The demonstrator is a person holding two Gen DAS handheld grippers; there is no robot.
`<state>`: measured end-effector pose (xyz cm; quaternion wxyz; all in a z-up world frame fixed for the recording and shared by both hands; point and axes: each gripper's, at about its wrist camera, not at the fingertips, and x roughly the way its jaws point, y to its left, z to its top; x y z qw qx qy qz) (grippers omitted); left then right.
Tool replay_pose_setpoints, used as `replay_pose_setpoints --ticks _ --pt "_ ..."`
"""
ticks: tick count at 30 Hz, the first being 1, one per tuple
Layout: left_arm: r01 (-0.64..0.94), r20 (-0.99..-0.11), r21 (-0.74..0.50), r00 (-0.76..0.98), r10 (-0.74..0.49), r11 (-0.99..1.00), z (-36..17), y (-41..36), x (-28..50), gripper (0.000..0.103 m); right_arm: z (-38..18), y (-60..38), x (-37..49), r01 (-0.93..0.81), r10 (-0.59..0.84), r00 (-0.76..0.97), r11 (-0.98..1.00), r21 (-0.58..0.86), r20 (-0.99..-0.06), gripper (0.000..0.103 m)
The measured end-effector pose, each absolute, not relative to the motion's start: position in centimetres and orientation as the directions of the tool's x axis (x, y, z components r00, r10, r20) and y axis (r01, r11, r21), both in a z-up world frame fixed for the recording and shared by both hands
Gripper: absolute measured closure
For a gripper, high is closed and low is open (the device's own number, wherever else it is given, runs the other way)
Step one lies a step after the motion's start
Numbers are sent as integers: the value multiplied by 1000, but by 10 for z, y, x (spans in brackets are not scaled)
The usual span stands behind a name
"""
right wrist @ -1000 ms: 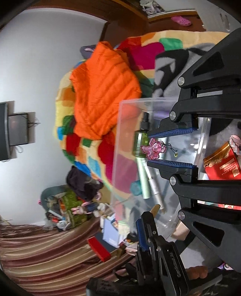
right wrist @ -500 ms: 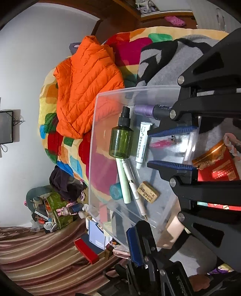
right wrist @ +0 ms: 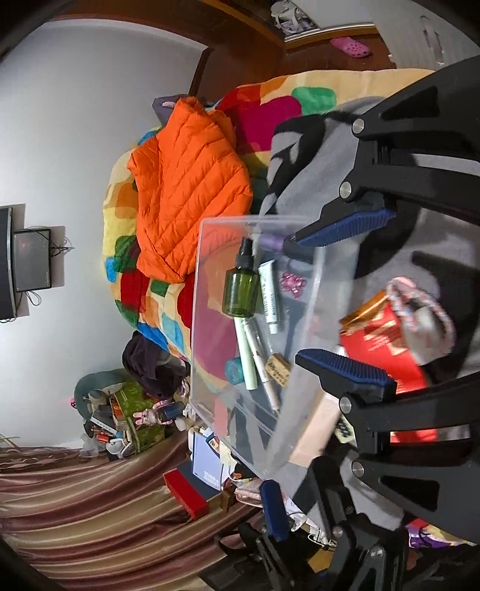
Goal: Organize objects
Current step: 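Withdraw both tools from the box toward the remaining items, then grasp the beige cylinder with the left tool while the right tool grasps the braided rope toy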
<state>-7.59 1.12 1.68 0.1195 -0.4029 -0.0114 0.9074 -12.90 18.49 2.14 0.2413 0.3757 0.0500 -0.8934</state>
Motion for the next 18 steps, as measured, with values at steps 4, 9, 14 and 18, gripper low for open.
replay_pose_setpoints --ticks 4,9,14,18 --pt "-235 -761 -140 -596 256 -962 0 23 -67 26 15 202 -113 458 -395 -589 -882 112 -705 48" --pt "-276 -801 -158 -526 286 -948 -24 40 -60 26 -7 220 -95 453 -410 -529 -877 161 -744 48" --pt "-293 -817 -175 -489 304 -940 -40 50 -59 21 -33 222 -88 461 -424 -460 -865 198 -781 48" --pt "-256 -825 -169 -492 278 -952 -48 46 -68 21 -42 215 -85 477 -428 -454 -857 193 -782 48"
